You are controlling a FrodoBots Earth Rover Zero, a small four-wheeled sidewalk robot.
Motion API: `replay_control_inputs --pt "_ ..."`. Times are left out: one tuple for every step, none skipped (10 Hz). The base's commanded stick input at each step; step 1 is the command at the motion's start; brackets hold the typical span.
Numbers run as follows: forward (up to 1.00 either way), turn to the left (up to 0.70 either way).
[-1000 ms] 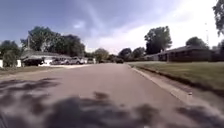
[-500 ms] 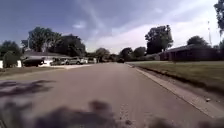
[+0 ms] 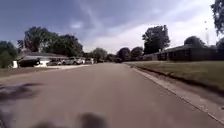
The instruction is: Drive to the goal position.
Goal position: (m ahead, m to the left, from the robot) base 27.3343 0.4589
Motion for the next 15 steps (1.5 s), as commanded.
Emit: replay_control_inputs --pt "0.7 -0.13" --pt "0.7 0.03" --pt "0.7 0.03" --pt "0.7 0.03" --pt "0.7 0.03" --pt "0.7 0.03" --pt "0.7 0.03" --pt "0.7 0.03" --pt "0.7 0.03" --pt "0.7 0.03" --pt "0.7 0.03" --pt "0.7 0.03" --pt "0.7 0.03" --pt "0.7 0.03" --pt "0.7 0.03"
